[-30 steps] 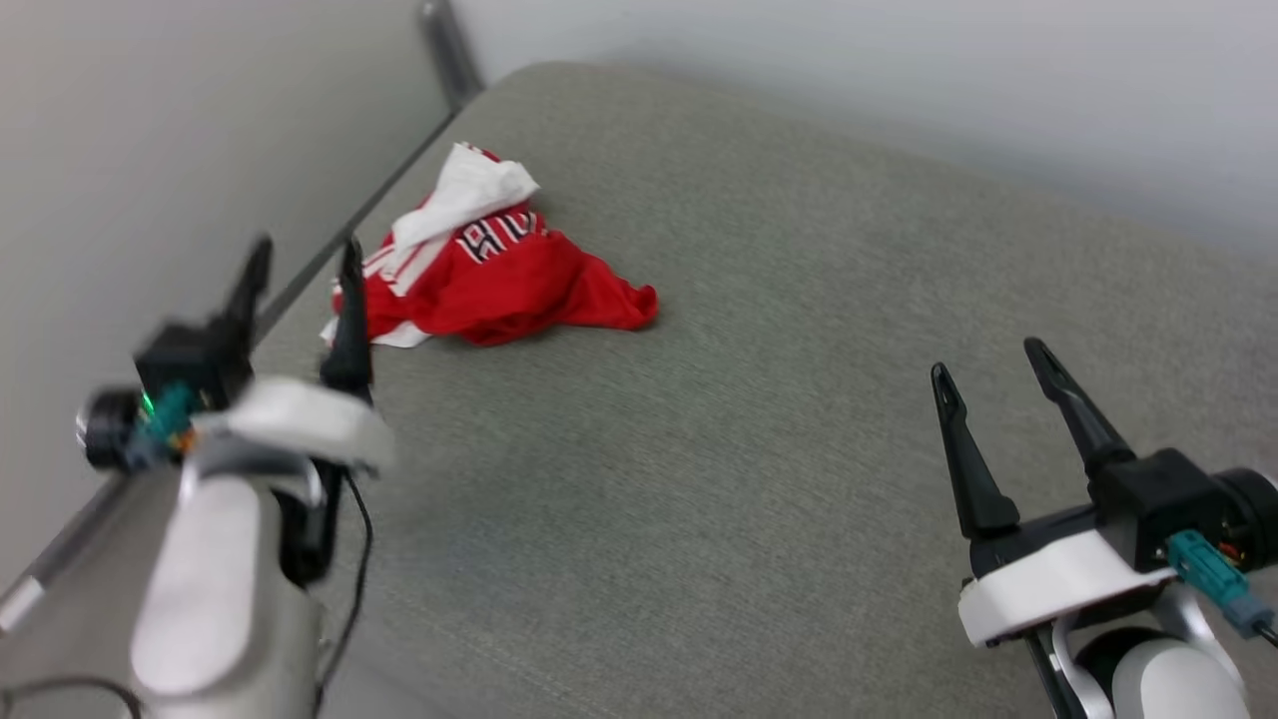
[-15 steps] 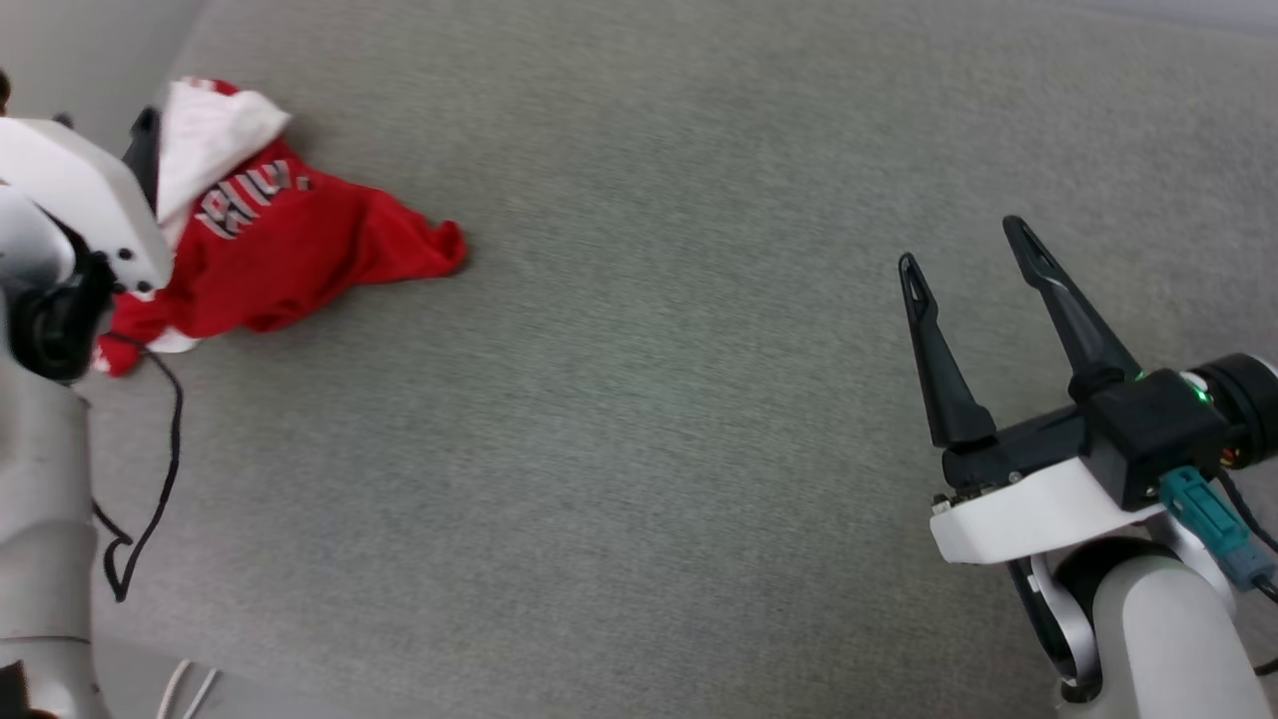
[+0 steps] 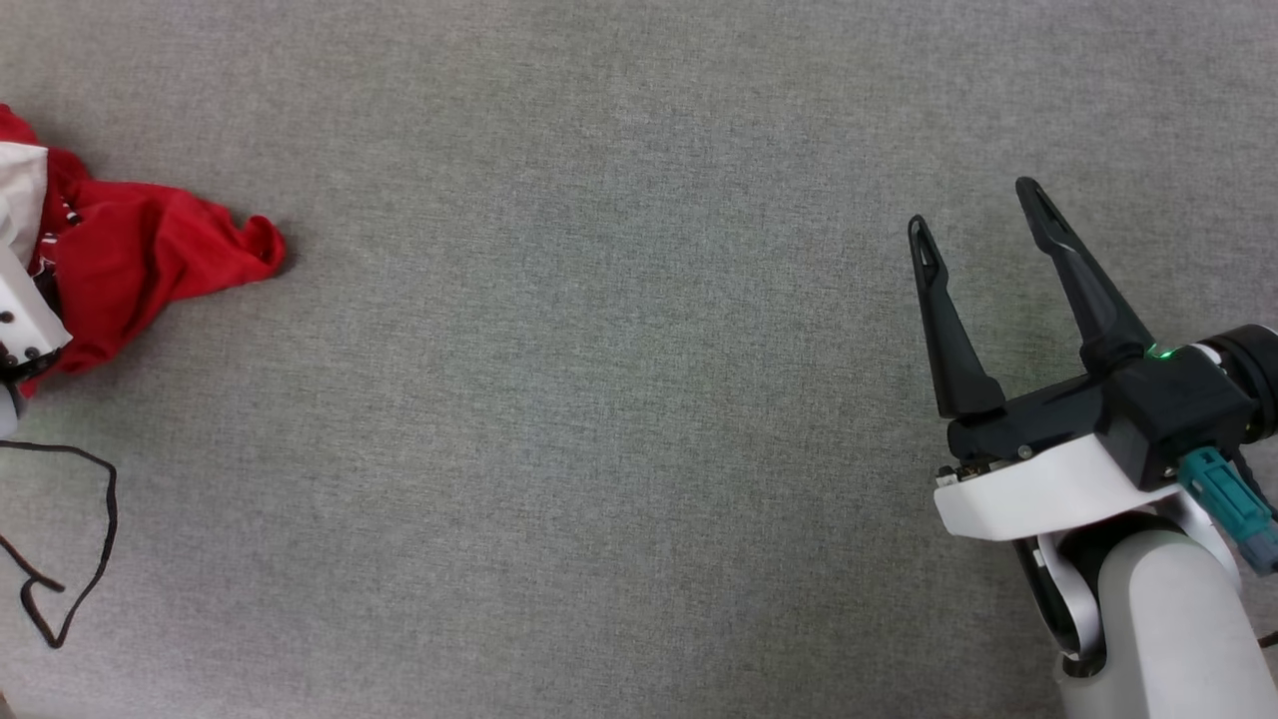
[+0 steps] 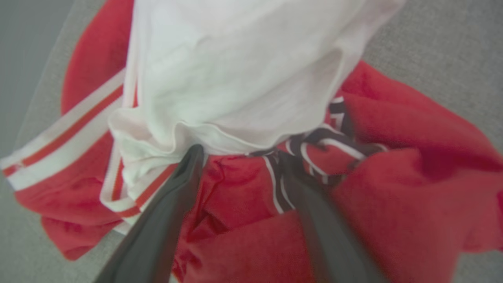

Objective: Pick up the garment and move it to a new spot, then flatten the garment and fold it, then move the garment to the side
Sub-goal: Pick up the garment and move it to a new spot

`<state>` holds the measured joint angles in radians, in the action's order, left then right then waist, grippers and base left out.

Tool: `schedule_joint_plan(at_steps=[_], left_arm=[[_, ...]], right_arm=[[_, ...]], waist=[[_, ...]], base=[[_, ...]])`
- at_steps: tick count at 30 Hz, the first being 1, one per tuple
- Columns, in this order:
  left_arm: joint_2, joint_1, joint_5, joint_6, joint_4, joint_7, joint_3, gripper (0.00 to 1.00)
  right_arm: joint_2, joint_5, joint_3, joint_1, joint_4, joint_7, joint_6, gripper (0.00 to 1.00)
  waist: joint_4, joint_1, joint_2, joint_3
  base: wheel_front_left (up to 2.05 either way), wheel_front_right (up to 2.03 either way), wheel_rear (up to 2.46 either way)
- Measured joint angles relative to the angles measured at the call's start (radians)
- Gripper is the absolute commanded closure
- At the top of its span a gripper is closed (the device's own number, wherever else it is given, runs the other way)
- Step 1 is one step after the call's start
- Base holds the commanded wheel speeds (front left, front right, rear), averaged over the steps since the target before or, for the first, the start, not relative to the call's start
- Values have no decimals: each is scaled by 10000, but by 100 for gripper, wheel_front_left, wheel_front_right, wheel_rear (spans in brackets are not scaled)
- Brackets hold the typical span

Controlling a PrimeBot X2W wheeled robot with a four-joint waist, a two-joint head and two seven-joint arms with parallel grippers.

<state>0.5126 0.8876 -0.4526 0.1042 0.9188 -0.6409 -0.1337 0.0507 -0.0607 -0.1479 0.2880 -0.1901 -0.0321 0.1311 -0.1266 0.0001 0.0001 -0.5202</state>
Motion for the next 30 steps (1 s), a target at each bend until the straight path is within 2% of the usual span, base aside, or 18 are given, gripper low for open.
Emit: schedule_joint_plan(at_steps=[1,2,4,5,13,17,21,24,30], left_arm=[[-2,2,2,-4,23,46,8,58],[-15,0,0,-31,54,171,6,100],[-46,-10,10,-94,150,399,17,100],[-86,-44,173,-117,176,1020,165,100],[109,89,886,-314,-178,3567,550,100],[104,388,1189,-347,-368,5081,740,100],[61,563,1482,-341,-458,6159,1035,100],[-79,723,1609,-341,-571,6807,1202,100],[-853,614,1597,-439,-920,7450,1469,100]], right_arm=[[0,0,23,0,6,0,0,0],[0,0,35,0,8,2,0,0],[0,2,59,-1,27,10,0,0],[0,17,35,-3,79,6,0,0],[-2,278,94,-212,307,-127,0,0],[0,512,268,-496,399,-236,0,0],[0,723,414,-864,477,-293,0,0],[0,836,550,-1096,537,-336,0,0],[0,1124,748,-1635,644,-349,-2,0]], waist=[[-8,0,0,14],[-22,-1,0,33],[-50,0,0,111],[-98,0,0,304],[-224,-1,0,1202],[-254,-1,0,1790],[-232,-1,0,2450],[-161,-1,0,2936],[178,-3,0,3795]], base=[[0,0,0],[0,0,0],[0,0,0],[0,0,0],[0,0,0],[0,0,0],[0,0,0],[0,0,0],[0,0,0]])
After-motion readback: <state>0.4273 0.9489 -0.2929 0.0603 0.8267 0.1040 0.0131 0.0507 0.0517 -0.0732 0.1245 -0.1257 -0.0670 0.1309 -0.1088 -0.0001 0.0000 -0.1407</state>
